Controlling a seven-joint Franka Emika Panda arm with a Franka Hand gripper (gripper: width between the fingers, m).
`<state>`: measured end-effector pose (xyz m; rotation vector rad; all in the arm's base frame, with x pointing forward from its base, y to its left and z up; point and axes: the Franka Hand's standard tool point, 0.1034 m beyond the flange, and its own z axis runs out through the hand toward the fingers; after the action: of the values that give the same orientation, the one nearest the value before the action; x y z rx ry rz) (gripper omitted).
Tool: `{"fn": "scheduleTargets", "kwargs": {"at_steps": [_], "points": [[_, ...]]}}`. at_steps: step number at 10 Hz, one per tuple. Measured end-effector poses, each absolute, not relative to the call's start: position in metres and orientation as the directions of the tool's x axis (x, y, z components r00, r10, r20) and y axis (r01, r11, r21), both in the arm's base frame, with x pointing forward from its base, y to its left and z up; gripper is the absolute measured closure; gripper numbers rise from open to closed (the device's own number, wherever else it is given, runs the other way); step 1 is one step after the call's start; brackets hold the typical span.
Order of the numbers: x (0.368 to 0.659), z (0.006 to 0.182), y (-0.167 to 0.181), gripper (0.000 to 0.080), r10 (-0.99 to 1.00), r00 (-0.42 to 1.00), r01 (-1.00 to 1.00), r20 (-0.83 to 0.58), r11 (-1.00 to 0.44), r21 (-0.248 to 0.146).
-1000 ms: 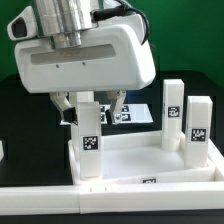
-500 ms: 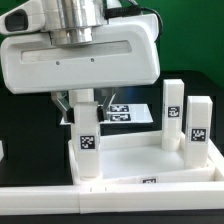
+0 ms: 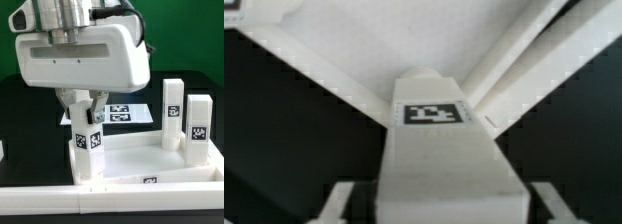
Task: Assemble desk
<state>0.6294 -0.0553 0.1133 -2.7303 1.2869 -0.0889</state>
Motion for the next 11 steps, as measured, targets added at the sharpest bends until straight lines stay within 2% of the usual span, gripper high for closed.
{"fn": "scheduleTargets", "kwargs": {"at_steps": [2,4,5,6,7,8,10,11], "points": [[0.63,0.111,-0.053,0.0514,-0.969,0.235,-0.968,-0.082,-0.225,-0.111],[0.63,0.111,-0.054,0.0514,-0.992,0.045,-0.995,-0.118,-0.033,-0.098],[0.63,0.11,-0.053,0.0462,-0.992,0.053,-0.994,-0.119,-0.041,-0.098],[0.63,0.11,-0.053,0.0327,-0.989,0.088,-0.992,-0.115,-0.077,-0.102],[0.629,0.109,-0.052,0.0327,-0.987,0.123,-0.988,-0.105,-0.113,-0.103],[0.629,0.108,-0.049,0.0192,-0.952,0.299,-0.95,-0.071,-0.29,-0.112],[0.632,0.11,-0.048,0.0161,-0.754,0.656,-0.749,-0.013,-0.649,-0.136],[0.632,0.111,-0.044,0.0152,-0.684,0.73,-0.679,-0.011,-0.723,-0.127]]}}
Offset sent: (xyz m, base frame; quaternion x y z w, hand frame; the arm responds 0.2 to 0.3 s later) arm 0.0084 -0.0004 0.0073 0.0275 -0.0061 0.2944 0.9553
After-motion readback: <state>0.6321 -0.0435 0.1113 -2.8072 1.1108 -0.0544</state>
